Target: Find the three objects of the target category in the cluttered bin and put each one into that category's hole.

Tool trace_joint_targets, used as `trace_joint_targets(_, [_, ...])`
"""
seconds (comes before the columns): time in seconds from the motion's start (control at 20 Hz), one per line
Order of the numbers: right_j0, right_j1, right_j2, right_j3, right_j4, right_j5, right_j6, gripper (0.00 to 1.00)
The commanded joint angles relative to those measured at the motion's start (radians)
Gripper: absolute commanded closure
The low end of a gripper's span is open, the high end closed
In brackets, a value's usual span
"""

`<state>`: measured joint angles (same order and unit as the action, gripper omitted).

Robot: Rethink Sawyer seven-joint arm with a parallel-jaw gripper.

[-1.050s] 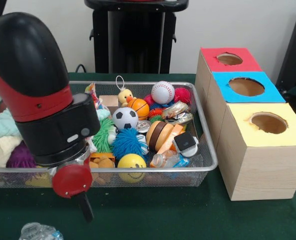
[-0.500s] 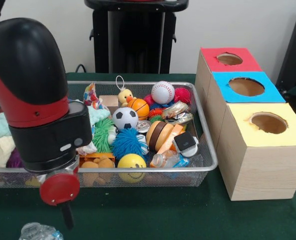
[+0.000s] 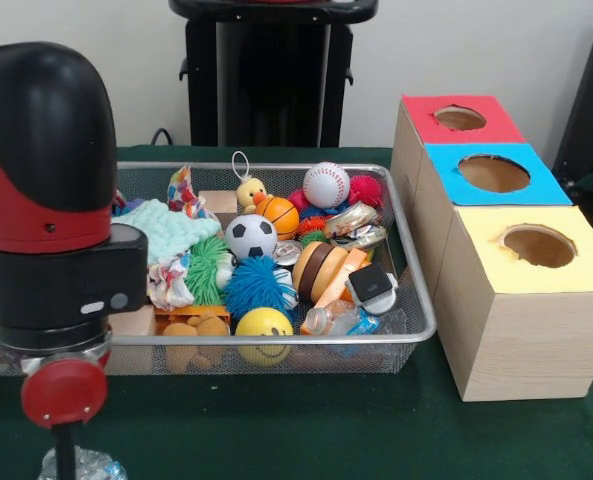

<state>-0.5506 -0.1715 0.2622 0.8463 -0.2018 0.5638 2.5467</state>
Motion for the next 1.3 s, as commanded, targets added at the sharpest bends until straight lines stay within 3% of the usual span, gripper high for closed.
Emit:
trace_joint_targets(0.05, [-0.047, 0.0, 0.083, 0.084, -0.006, -0.123, -0.081, 1.0])
trace_joint_targets(0.45, [-0.078, 0.052, 0.152, 0.075, 0.013, -0.146, -0.114, 1.0])
trace_joint_targets(0.65, [-0.072, 0.065, 0.151, 0.081, 0.047, -0.078, -0.07, 1.0])
trace_joint_targets(1.3, [-0.13, 0.166, 0.313, 0.077, 0.162, 0.043, -0.153, 1.0])
